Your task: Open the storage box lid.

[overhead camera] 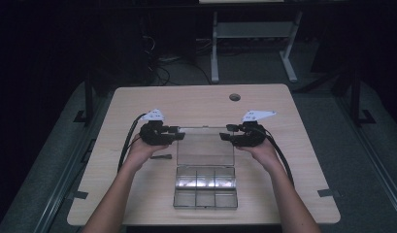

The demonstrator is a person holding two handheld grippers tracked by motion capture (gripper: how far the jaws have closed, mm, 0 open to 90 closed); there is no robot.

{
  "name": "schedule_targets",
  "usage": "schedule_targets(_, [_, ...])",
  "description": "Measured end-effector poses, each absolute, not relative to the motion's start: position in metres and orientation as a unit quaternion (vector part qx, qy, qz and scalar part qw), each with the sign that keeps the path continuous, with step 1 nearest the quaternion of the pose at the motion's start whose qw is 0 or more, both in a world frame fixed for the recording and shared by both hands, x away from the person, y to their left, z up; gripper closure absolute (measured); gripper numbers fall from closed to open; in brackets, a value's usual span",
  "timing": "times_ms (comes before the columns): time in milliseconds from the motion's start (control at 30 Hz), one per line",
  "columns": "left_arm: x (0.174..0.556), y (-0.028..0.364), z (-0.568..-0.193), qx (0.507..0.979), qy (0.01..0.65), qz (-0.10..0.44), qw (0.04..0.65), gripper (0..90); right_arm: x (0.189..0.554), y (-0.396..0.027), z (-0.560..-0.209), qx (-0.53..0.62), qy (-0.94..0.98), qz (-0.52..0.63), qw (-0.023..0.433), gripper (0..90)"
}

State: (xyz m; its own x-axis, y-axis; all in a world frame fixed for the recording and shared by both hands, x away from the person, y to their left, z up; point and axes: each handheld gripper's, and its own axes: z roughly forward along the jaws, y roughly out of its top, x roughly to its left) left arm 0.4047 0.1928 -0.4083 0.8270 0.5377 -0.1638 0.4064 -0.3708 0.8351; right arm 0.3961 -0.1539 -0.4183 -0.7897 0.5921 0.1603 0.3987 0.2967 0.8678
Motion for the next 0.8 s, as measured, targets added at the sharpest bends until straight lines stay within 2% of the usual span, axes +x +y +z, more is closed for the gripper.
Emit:
schedule_targets(433, [0.406, 0.187, -0.416, 0.831, 0.293, 0.066, 0.468, 50.6, 0.398, -0.151, -0.424, 0.319, 0.803, 0.494, 0.097, 45.7])
schedule_targets(800, [0.408, 0.184, -0.421, 0.829, 0.303, 0.062, 0.466, 47.9, 0.4, -0.15, -0.429, 0.326, 0.803, 0.492, 0.086, 45.0])
